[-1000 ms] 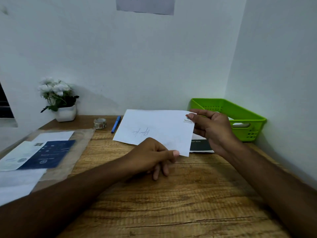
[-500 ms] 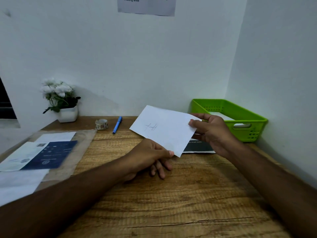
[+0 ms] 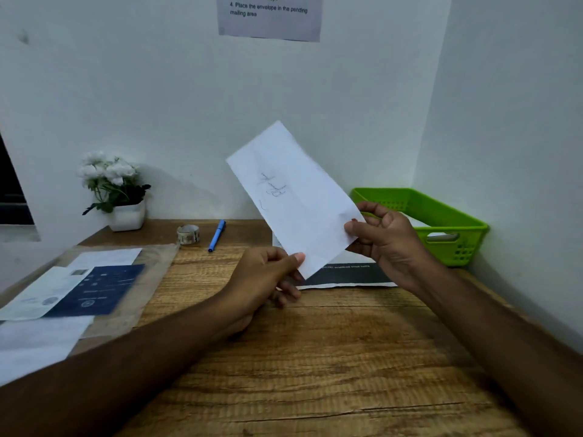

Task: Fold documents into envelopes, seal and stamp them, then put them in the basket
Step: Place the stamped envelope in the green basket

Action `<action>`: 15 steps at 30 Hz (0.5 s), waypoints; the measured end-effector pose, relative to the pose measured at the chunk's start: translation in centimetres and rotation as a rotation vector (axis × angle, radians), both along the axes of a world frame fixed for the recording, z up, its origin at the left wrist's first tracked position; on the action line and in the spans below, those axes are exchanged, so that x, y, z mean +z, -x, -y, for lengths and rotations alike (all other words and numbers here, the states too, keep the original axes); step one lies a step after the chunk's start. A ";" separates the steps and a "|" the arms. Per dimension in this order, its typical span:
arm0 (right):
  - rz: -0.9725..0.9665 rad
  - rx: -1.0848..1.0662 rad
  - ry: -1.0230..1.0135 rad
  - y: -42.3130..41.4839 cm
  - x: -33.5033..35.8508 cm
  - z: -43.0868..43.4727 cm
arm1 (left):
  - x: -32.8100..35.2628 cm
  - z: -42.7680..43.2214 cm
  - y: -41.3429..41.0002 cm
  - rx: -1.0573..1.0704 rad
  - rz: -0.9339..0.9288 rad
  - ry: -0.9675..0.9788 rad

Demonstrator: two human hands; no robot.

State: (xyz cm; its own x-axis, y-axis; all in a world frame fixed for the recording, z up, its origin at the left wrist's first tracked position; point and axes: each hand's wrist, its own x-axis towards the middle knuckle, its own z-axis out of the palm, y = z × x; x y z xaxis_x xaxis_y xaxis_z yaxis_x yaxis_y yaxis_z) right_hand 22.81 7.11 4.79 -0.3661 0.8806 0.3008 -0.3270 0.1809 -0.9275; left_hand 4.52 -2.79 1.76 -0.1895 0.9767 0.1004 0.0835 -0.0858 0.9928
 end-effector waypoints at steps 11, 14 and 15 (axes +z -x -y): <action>0.060 0.079 -0.080 0.2 -0.3 0.2 | 0.9 -0.4 1.3 0.081 0.111 -0.256; 0.101 0.123 -0.077 0.2 -0.3 0.1 | 1.0 -0.4 1.6 0.088 0.049 -0.276; 0.116 0.133 -0.079 0.2 -0.4 0.1 | 1.0 -0.5 1.6 0.095 0.032 -0.280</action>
